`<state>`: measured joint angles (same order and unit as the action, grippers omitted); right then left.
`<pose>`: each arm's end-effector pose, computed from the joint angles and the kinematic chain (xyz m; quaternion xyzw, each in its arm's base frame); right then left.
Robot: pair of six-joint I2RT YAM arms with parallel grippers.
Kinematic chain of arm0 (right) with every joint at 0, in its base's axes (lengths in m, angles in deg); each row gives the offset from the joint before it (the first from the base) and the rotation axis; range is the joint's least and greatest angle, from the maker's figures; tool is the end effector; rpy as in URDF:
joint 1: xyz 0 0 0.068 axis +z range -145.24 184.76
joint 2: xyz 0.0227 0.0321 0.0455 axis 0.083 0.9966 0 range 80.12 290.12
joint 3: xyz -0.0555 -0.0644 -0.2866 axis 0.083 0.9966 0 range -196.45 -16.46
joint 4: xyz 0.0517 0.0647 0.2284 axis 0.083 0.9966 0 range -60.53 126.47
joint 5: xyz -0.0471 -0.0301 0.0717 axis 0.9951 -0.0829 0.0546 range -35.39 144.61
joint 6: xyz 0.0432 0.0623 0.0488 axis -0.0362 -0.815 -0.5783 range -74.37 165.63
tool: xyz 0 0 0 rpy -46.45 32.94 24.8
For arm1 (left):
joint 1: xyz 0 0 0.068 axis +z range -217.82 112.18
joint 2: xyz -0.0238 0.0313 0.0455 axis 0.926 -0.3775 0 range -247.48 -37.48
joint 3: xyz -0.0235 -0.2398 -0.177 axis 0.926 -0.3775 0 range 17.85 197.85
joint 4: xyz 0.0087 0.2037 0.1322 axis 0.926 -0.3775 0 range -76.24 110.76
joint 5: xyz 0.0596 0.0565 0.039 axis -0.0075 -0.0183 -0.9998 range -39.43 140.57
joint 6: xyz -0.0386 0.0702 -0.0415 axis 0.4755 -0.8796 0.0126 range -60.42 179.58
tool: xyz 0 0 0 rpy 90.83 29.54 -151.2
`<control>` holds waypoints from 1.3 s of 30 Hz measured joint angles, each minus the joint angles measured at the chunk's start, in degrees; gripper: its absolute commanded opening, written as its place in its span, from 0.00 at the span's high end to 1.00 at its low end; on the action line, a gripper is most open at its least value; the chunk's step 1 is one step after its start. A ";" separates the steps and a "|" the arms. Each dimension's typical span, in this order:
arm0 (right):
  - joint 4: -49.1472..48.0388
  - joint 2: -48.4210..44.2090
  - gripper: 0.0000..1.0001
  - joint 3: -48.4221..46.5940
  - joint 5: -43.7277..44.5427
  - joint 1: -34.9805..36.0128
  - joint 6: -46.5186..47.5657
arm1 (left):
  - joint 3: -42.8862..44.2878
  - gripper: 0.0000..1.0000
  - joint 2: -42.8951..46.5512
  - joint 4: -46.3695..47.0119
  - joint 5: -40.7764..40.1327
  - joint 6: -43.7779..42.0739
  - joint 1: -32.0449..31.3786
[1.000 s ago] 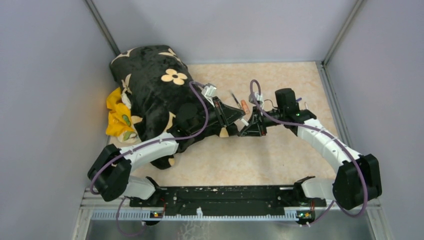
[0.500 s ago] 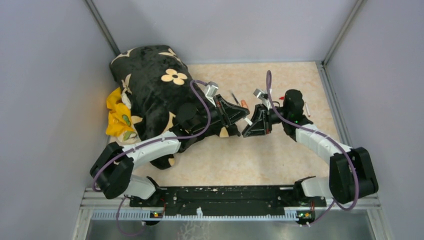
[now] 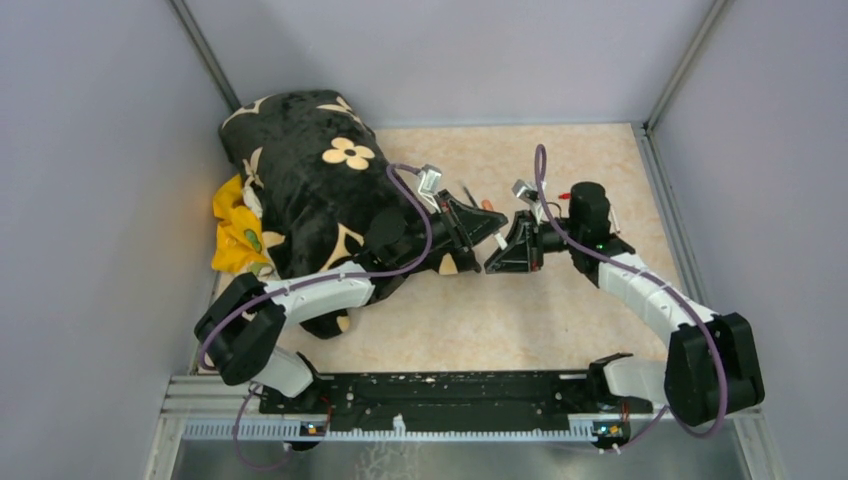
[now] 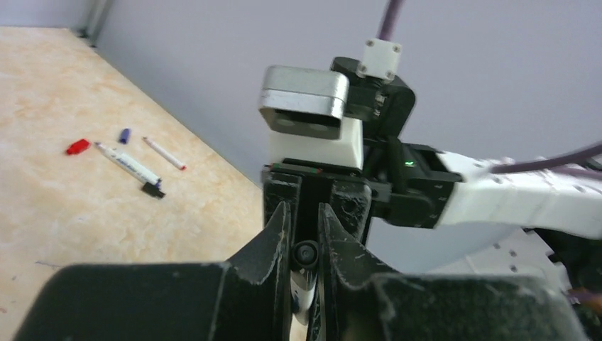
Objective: Insert the pens into the pen caps
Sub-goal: Press the pen cap onto the pen, then place the pen at the center of the board.
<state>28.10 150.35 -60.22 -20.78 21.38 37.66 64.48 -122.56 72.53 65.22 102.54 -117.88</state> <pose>0.2032 0.1420 0.3006 -0.3775 0.6411 0.5946 0.3049 0.2134 -0.2866 0.3454 0.1379 0.6079 -0.6188 0.4780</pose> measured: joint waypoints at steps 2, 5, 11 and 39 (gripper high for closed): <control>-14.38 0.07 1.00 3.67 -4.42 -0.26 -10.58 | -0.85 1.00 0.02 3.58 2.49 0.31 0.00; -33.57 1.49 1.00 6.88 -10.36 -1.42 -24.74 | -1.40 1.00 0.02 6.25 6.16 0.15 -0.07; -26.43 -0.76 1.00 5.92 -10.93 -4.13 -18.99 | -0.37 1.00 0.37 2.73 6.86 -3.02 -0.79; 17.79 1.22 1.00 -6.60 7.45 2.36 29.68 | -13.38 0.18 18.18 -3.30 -3.80 -4.00 -1.57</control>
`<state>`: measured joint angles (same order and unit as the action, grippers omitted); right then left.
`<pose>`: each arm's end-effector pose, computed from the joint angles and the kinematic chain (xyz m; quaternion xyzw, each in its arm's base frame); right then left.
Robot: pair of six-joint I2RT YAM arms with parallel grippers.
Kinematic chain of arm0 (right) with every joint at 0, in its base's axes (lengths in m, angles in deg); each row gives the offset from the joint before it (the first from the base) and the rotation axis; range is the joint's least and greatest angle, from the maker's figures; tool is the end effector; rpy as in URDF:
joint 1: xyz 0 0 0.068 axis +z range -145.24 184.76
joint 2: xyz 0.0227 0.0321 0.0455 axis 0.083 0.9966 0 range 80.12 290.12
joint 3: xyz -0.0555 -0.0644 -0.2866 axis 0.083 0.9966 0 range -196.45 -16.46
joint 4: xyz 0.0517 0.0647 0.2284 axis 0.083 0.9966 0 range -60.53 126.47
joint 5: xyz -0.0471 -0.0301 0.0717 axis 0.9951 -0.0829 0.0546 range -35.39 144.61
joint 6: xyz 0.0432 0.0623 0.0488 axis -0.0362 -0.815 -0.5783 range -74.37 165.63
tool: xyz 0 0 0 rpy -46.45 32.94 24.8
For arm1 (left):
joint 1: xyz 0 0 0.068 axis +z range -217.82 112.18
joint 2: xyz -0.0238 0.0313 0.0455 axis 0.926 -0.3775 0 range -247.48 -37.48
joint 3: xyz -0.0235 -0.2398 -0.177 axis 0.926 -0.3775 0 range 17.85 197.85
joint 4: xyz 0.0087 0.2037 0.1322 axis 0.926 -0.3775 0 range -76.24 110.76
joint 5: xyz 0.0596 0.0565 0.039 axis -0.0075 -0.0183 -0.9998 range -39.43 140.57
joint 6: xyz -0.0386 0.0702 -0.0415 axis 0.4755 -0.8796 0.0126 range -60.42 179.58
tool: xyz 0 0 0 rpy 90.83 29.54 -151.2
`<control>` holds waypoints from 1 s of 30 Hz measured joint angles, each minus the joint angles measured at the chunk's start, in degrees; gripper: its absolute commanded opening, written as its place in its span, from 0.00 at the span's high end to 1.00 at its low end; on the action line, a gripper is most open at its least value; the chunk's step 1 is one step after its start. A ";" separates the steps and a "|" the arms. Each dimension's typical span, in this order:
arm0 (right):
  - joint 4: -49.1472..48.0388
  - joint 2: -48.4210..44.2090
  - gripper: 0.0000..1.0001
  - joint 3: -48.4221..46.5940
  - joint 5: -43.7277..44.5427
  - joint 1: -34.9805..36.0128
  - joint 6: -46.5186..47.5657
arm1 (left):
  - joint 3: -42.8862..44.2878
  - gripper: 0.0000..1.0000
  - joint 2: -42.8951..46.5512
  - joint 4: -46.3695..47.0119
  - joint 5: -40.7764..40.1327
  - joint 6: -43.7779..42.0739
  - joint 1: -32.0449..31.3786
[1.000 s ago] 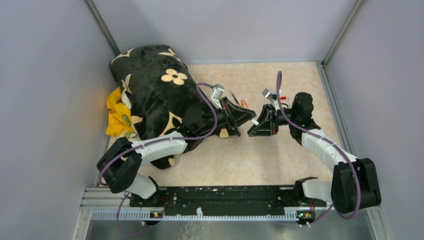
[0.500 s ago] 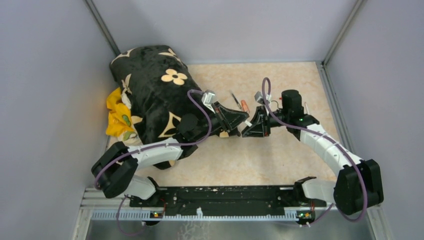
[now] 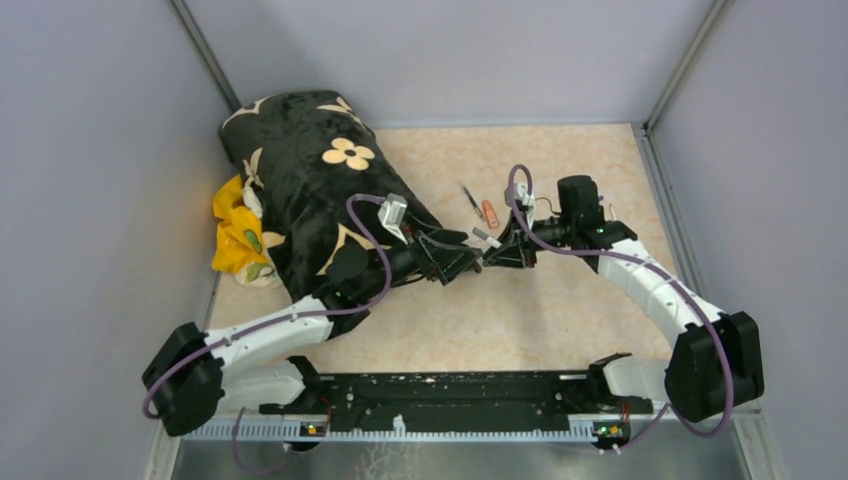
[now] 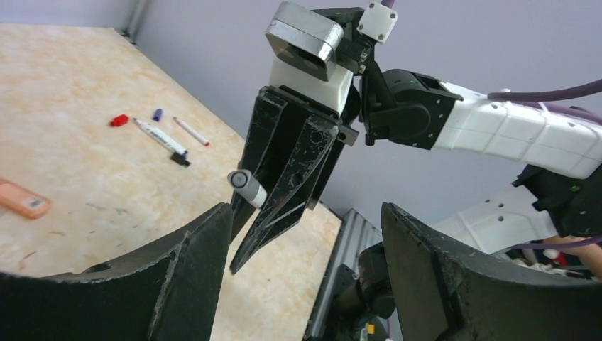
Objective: Insert the pens into the pen caps
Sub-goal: Place the pen at the center of the board.
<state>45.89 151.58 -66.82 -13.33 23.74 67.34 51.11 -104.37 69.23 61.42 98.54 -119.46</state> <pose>0.2044 0.1492 0.3007 -0.4903 0.6116 0.4923 0.3784 0.1586 -0.2248 0.3456 0.1415 0.5952 -0.6013 0.5140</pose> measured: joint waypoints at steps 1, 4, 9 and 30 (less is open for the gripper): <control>0.68 0.00 1.00 -0.11 0.46 -0.15 0.87 | -0.63 0.17 2.08 -1.66 -0.96 -1.46 0.02; 1.22 0.00 1.00 -0.20 1.64 -0.90 1.77 | -2.69 0.17 7.21 -6.43 -3.17 -5.55 0.02; -2.19 0.00 1.00 0.20 8.66 -3.48 -0.96 | -9.49 0.15 14.03 -10.51 -6.08 -13.60 0.02; -13.62 29.46 0.93 -8.90 49.70 -4.52 -24.79 | -25.64 0.06 24.52 -12.85 -24.85 -28.15 0.04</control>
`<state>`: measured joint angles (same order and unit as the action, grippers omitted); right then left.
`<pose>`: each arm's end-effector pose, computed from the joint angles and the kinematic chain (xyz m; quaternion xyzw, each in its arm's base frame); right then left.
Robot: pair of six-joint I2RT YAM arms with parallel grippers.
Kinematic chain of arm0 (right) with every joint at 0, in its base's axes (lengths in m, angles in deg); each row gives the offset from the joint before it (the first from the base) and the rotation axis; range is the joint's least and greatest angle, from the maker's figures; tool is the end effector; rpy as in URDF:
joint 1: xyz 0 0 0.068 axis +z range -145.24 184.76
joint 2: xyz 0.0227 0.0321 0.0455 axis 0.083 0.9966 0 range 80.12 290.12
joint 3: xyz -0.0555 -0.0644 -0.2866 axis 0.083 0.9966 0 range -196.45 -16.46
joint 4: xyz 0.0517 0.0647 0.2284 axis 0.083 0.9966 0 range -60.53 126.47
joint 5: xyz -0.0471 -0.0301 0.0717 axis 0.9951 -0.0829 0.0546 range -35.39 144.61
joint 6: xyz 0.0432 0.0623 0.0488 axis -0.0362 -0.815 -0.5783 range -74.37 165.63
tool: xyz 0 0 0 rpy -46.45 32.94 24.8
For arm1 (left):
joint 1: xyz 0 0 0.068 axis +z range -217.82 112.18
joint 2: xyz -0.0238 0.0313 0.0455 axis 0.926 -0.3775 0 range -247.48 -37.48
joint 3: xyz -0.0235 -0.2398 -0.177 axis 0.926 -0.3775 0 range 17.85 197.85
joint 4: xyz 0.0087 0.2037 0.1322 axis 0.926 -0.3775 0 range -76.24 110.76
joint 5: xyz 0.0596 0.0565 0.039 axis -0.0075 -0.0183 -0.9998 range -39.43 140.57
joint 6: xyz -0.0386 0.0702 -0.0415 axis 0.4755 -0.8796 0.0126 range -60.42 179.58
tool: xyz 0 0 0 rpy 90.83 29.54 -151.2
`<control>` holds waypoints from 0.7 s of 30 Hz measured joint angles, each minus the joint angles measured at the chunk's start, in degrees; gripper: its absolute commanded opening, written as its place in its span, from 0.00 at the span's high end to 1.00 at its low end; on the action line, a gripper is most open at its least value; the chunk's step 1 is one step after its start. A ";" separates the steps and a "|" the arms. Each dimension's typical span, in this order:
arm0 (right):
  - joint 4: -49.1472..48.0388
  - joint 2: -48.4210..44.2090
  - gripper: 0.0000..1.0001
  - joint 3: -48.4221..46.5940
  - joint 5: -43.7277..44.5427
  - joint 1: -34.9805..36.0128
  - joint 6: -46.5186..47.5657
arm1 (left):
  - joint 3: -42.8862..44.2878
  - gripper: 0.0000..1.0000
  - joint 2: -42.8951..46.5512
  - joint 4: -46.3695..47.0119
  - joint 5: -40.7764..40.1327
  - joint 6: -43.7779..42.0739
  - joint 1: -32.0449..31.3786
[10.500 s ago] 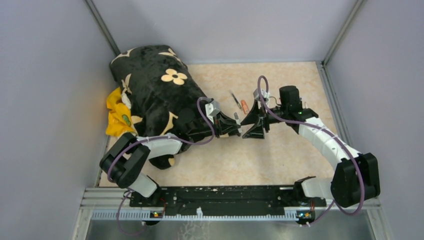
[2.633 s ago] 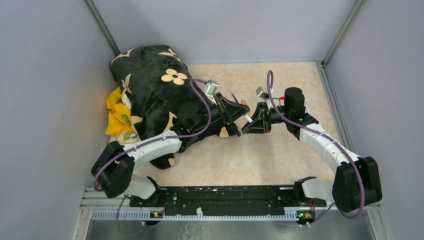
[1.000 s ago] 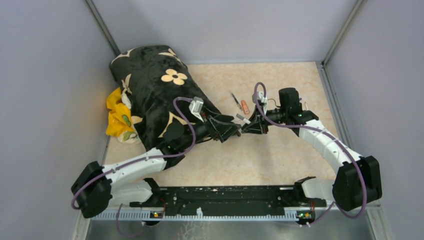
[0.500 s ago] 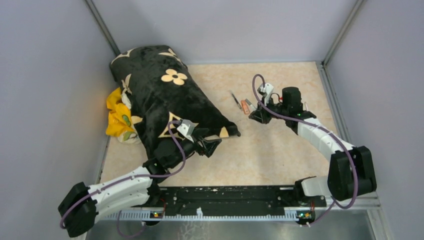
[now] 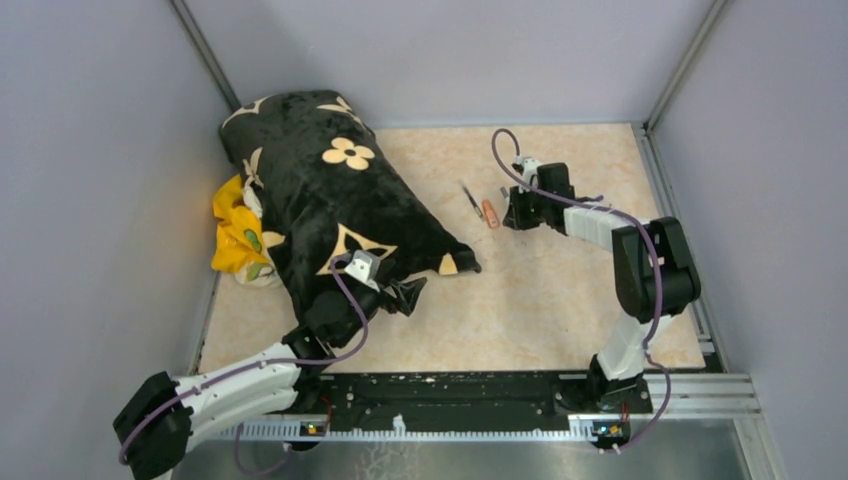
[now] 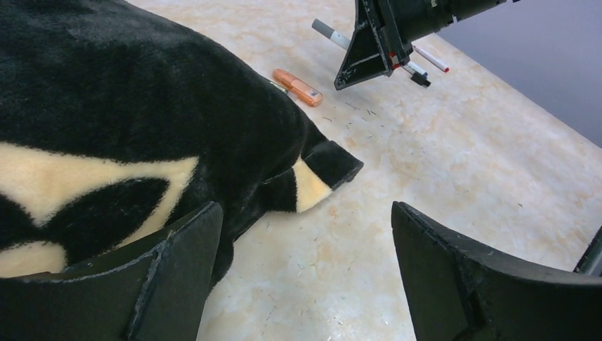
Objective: Insert the pens into the pen caps
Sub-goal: Place the pen at the center of the board.
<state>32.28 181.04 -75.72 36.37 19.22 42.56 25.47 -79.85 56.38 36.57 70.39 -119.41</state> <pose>0.3720 0.1219 0.1888 -0.1514 0.8999 0.2027 0.3553 0.1250 -0.1262 0.2329 0.1613 0.6831 -0.2932 0.6492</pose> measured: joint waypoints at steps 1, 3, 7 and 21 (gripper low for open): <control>0.11 0.81 0.92 -0.52 0.39 0.00 -0.28 | 0.00 0.06 -0.02 0.04 -0.22 0.00 0.00; 0.81 2.64 0.90 -1.66 1.05 0.00 -1.03 | 0.00 0.06 -0.24 0.42 -0.68 0.02 0.00; 2.54 6.47 0.86 -4.33 1.46 0.00 -2.12 | 0.00 0.05 -1.27 0.59 -1.22 0.02 0.00; 4.07 8.59 0.67 -7.26 -0.24 -0.13 -2.75 | 0.00 0.05 -1.88 0.66 -1.46 0.02 0.00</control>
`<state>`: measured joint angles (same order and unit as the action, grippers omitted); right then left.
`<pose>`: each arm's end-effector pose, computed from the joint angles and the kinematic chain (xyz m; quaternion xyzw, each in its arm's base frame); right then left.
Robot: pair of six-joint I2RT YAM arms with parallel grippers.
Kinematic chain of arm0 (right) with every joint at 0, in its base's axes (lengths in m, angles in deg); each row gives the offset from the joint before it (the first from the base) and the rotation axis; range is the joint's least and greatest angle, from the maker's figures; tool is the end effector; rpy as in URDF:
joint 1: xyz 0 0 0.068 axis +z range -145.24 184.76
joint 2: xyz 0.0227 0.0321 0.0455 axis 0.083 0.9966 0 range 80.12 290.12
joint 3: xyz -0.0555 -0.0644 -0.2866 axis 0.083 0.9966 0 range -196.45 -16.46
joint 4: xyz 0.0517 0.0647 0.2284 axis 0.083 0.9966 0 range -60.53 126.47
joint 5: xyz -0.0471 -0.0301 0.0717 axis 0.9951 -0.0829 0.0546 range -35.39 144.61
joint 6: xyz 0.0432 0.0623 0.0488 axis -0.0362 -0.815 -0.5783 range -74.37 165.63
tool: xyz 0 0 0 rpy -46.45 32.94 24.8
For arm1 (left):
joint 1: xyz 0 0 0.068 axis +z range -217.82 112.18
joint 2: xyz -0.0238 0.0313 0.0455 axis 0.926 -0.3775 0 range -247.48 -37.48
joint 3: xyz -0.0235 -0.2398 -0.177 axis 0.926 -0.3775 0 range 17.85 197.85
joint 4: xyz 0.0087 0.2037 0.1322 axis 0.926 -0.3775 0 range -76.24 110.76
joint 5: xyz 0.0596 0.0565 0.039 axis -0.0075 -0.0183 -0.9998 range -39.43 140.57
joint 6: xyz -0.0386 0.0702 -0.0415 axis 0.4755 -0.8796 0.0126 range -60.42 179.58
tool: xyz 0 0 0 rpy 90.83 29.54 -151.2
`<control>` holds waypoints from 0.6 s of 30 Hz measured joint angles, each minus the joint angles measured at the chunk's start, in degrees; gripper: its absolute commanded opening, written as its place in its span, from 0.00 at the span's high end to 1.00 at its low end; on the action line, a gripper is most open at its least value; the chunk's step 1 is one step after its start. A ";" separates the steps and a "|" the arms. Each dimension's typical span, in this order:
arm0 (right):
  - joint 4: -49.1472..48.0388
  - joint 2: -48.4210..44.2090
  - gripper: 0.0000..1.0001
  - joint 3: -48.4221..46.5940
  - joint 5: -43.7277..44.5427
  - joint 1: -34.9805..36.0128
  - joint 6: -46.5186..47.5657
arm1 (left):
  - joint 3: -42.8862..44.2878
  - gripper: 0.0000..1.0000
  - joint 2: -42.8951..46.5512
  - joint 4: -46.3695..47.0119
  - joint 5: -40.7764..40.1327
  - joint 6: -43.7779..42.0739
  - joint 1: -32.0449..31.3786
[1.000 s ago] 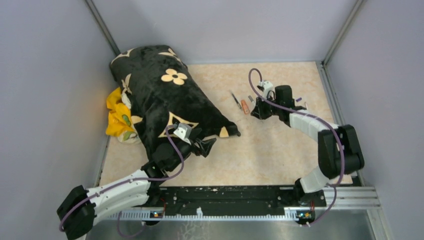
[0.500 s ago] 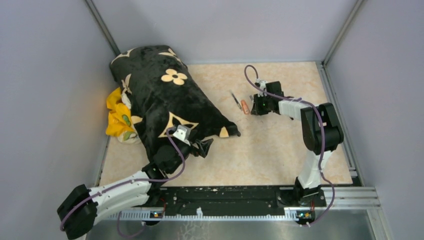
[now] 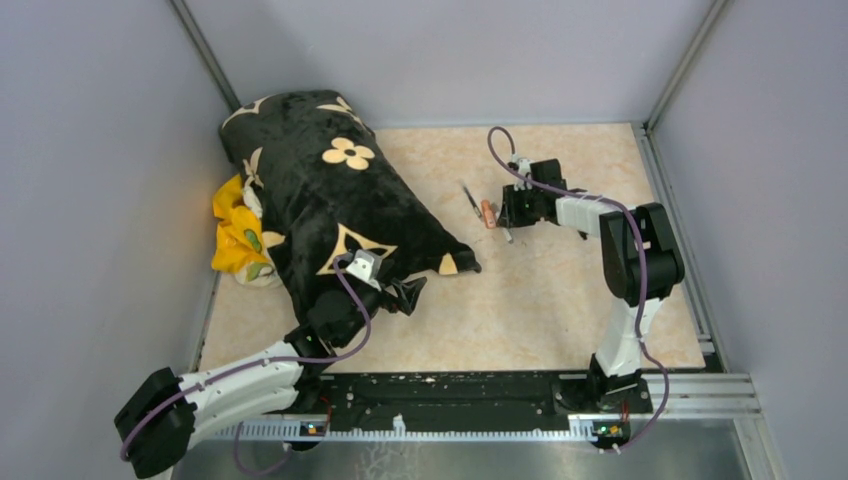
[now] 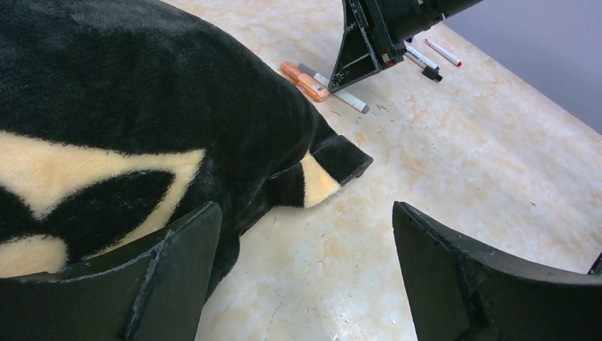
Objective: Insert the pens into the pen caps
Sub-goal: Place the pen at the center of the board.
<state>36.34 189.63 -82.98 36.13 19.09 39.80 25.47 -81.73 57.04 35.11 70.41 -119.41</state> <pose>0.4003 0.1286 0.1630 -0.1236 0.9205 0.2078 0.3071 0.1286 -0.1276 0.2294 0.1559 0.6919 -0.2804 0.6469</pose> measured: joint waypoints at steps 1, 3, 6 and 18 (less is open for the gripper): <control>0.02 0.00 0.66 0.00 -0.11 0.00 0.24 | 0.00 0.05 0.00 0.00 0.00 0.02 0.00; 0.31 -0.20 0.65 0.00 -0.46 0.00 0.85 | 0.00 0.05 0.00 0.02 0.00 0.02 0.00; 1.90 -1.22 0.63 0.02 -1.40 -0.22 2.38 | 0.00 0.05 0.00 0.15 0.00 0.02 0.00; 9.75 -14.64 0.59 0.07 -13.84 -4.85 16.96 | 0.00 0.04 -0.35 0.24 0.02 0.02 0.00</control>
<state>46.09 174.99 -82.91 22.30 14.24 56.77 25.47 -82.08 57.28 35.13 70.43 -119.41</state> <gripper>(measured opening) 0.408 0.955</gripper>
